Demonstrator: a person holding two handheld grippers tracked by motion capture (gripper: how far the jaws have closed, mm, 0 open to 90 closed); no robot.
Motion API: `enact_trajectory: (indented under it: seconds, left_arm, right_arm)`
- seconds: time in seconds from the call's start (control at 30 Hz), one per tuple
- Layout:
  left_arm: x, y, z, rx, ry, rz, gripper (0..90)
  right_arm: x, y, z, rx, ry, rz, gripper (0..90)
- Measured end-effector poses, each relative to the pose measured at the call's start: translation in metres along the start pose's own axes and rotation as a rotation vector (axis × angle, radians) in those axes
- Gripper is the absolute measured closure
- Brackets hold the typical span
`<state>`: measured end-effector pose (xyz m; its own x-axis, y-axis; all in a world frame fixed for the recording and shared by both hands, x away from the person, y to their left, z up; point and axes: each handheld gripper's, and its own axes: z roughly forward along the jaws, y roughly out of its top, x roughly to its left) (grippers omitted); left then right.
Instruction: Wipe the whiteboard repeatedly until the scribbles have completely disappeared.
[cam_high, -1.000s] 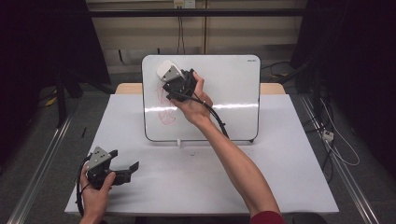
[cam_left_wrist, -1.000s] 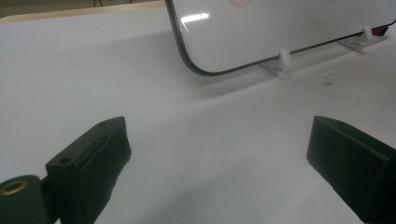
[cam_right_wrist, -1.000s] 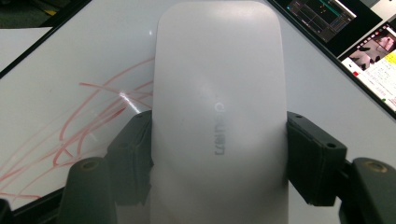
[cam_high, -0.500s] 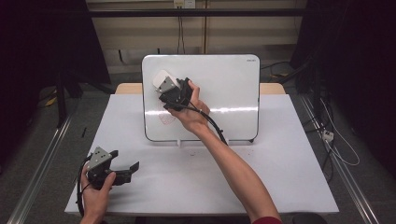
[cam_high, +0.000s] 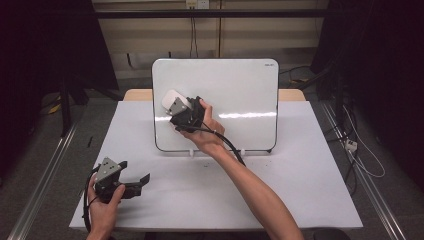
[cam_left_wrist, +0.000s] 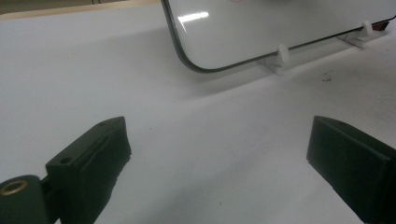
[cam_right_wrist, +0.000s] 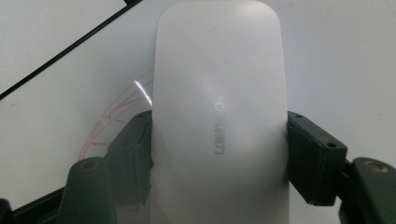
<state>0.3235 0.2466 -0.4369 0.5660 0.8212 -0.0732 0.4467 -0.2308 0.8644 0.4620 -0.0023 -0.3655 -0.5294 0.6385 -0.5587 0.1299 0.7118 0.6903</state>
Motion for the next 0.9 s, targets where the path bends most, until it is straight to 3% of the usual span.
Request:
enact_trajectory:
  seconds: [0.3,0.7,0.9]
  left_arm:
    - [0.000,-0.001,-0.001,0.001,0.000,0.001,5.8]
    - [0.002,-0.001,-0.005,-0.021,0.004,-0.011,5.8]
    - [0.002,-0.001,-0.005,-0.017,0.003,-0.012,5.8]
  right_arm:
    - [-0.011,0.006,0.002,-0.004,-0.012,0.037,31.3]
    - [-0.066,0.027,0.008,-0.007,-0.056,0.132,31.3]
    - [-0.066,0.030,0.009,-0.003,-0.083,0.131,31.3]
